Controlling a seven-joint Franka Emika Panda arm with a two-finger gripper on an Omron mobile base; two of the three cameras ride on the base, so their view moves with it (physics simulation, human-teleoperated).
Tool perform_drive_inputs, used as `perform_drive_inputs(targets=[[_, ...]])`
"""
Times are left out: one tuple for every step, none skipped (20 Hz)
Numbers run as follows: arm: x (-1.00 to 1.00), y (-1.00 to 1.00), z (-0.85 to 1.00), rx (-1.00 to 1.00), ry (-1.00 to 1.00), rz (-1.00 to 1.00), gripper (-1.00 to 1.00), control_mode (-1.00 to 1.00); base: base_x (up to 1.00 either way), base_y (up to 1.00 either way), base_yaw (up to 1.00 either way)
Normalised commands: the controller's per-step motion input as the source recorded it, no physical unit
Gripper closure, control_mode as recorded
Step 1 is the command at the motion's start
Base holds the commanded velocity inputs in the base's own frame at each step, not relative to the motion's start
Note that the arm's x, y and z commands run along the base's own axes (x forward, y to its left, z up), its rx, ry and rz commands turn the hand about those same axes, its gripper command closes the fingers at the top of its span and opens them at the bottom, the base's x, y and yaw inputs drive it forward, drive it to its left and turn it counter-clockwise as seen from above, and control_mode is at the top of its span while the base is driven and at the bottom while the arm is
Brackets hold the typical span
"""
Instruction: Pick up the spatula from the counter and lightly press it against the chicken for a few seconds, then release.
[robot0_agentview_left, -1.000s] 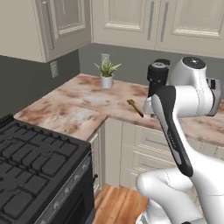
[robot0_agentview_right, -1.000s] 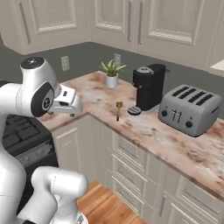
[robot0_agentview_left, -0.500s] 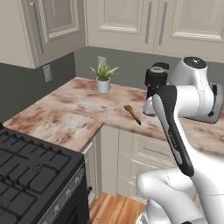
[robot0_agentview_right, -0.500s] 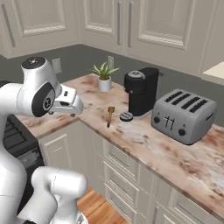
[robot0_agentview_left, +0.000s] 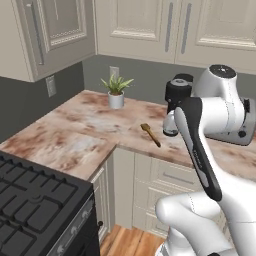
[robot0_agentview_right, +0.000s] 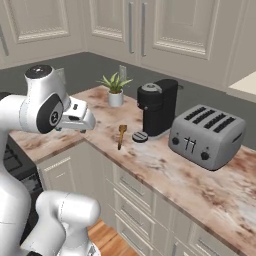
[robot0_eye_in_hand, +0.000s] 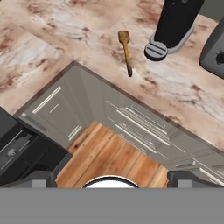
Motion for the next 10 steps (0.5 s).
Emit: perform_drive_inputs(targets=[[0.0,0.0,0.0,0.0,0.0,0.0,-1.0,1.0,0.32,0.08,-0.02],[0.0,0.0,0.0,0.0,0.0,0.0,-1.0,1.0,0.27,0.0,-0.02],[0.0,0.0,0.0,0.0,0.0,0.0,-1.0,1.0,0.19,0.0,-0.01],[0.0,0.0,0.0,0.0,0.0,0.0,-1.0,1.0,0.15,0.0,0.0],[0.0,0.0,0.0,0.0,0.0,0.0,-1.0,1.0,0.11,0.0,0.0],[0.0,0.0,0.0,0.0,0.0,0.0,-1.0,1.0,0.1,0.0,0.0],[0.0,0.0,0.0,0.0,0.0,0.0,-1.0,1.0,0.08,0.0,0.0],[0.0,0.0,0.0,0.0,0.0,0.0,-1.0,1.0,0.11,0.0,0.0],[0.09,0.0,0.0,0.0,0.0,0.0,-1.0,-1.0,0.0,0.0,0.0],[0.1,0.0,0.0,0.0,0.0,0.0,-1.0,-1.0,0.0,0.0,0.0]])
